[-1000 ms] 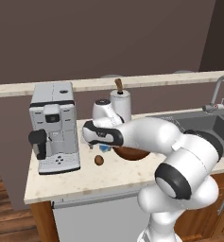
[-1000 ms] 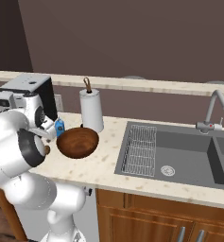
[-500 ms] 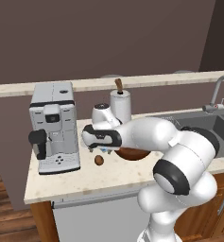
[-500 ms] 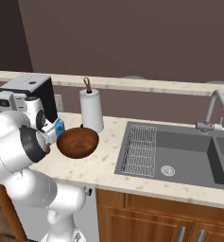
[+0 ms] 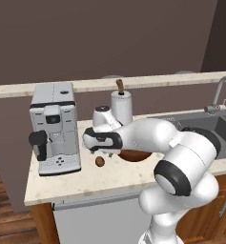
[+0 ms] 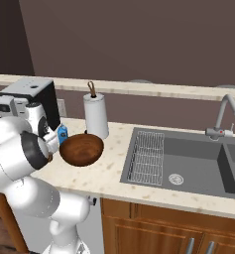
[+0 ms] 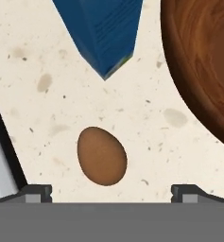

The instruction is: Gather the eggs and milk located in the vicinity of the sink area and place them right next to the bowl.

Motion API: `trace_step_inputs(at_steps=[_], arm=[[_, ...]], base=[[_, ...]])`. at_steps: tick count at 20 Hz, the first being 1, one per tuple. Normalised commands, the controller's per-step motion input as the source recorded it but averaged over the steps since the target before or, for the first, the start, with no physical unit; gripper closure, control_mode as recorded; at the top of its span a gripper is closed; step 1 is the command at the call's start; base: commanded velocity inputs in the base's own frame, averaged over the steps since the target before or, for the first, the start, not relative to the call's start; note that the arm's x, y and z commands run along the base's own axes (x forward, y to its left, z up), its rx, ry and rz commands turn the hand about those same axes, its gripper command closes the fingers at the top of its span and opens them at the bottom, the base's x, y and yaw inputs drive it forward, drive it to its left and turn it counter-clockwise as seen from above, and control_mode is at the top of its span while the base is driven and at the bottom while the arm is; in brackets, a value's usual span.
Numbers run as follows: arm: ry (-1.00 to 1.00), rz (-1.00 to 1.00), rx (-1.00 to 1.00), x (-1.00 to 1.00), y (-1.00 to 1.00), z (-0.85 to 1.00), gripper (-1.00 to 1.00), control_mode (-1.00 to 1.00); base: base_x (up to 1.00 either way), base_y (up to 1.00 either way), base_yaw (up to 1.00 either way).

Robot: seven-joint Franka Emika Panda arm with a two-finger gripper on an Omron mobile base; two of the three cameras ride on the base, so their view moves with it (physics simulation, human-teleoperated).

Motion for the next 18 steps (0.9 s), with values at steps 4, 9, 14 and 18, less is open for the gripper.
trace_step_inputs(at_steps=[4, 9, 14, 18], arm=[[0.00, -0.11, 0.00, 0.00, 0.07, 0.00, -1.00, -1.00], [0.00, -0.02, 0.00, 0.00, 0.01, -0.06, -1.00, -1.00], [0.00, -0.02, 0.00, 0.00, 0.00, -0.19, -1.00, -1.00], [0.00, -0.03, 0.00, 0.00, 0.00, -0.20, -1.00, -1.00]], base=[[0.00, 0.00, 0.00], [0.00, 0.00, 0.00], [0.00, 0.00, 0.00], [0.00, 0.00, 0.00]])
